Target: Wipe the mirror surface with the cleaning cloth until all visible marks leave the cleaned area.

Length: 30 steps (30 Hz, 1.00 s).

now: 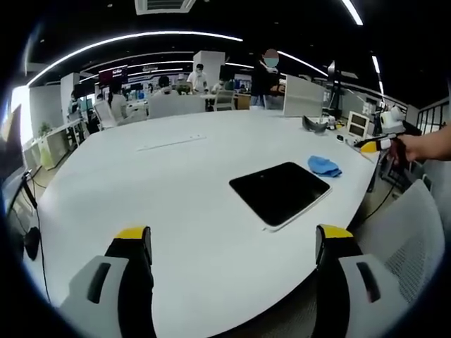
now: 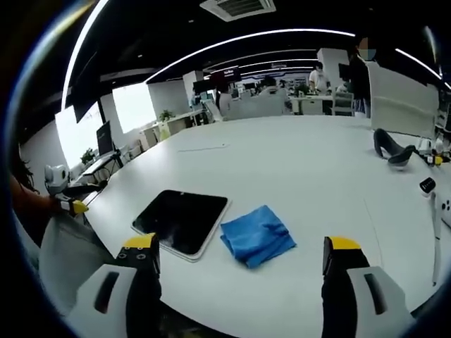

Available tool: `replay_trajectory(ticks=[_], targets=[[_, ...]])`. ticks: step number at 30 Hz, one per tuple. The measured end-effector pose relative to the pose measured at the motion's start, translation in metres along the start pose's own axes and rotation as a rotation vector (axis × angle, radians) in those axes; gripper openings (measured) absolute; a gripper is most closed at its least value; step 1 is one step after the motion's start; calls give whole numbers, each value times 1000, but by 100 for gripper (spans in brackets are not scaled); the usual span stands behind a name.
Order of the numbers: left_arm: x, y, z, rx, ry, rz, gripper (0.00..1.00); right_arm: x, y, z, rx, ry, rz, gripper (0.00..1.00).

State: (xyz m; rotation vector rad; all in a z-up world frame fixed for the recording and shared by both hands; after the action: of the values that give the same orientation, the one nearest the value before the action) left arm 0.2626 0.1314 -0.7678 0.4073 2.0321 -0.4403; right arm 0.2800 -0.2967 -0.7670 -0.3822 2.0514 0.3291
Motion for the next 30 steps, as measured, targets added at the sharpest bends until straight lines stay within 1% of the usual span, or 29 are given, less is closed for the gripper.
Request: replay_trajectory(ticks=[3, 7, 9, 10, 11, 13, 15, 16, 17, 18, 19, 20, 22, 24, 25, 27, 28, 29, 30], targets=[[0, -1, 0, 5, -1, 10, 95, 2, -2, 1, -1, 19, -28, 93], [-3, 0, -1, -3, -11, 9, 94, -3, -4, 6, 5, 28, -38, 87], [-1, 1, -1, -2, -4, 13, 93, 2, -9, 12, 24, 59, -28, 80], [-1, 1, -1, -3, -4, 13, 93, 8, -11, 15, 32, 86, -21, 76], [-1, 1, -1, -3, -4, 12, 93, 9, -11, 19, 32, 90, -17, 71], [0, 1, -1, -4, -1, 13, 93, 14, -13, 28, 38, 109, 8, 67], [0, 1, -1, -7, -2, 16, 92, 16, -14, 37, 45, 126, 28, 60], [0, 2, -1, -10, -2, 16, 91, 19, -15, 42, 54, 140, 39, 56], [0, 2, -1, -11, -1, 16, 91, 19, -15, 44, 60, 144, 44, 50], [1, 1, -1, -10, 2, 16, 90, 20, -19, 49, 95, 150, 55, 46], [1, 1, -1, -9, 3, 17, 90, 23, -20, 54, 95, 177, 43, 42], [2, 1, -1, -10, 5, 18, 90, 24, -19, 57, 93, 184, 35, 38], [1, 3, -1, -14, 1, 16, 90, 23, -18, 66, 89, 181, 35, 33], [0, 4, -1, -18, -2, 14, 89, 26, -17, 74, 89, 207, 43, 25], [1, 4, -1, -18, 1, 16, 89, 26, -16, 78, 84, 209, 43, 23], [1, 3, -1, -15, 5, 19, 89, 25, -14, 83, 82, 211, 43, 23], [2, 3, -1, -15, 6, 18, 88, 26, -11, 87, 68, 216, 47, 21], [2, 3, -1, -16, 6, 18, 88, 27, -9, 89, 59, 224, 46, 18], [2, 3, -1, -17, 6, 19, 88, 31, -8, 92, 58, 245, 29, 16]])
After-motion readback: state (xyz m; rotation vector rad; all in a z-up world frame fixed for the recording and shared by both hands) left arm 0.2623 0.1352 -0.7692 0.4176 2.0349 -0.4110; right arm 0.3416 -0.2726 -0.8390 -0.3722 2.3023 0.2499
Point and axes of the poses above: the point that each gripper's makers call its tool centre point, and the gripper's own axes: z roughly forward along the fingers, y roughly to its left, x roughly out of its underside, the point moved 1 cm from there along -z, roughly backward along the fingers, and after that the axes turned 6 degrees about -z, right-handed, at the moved point
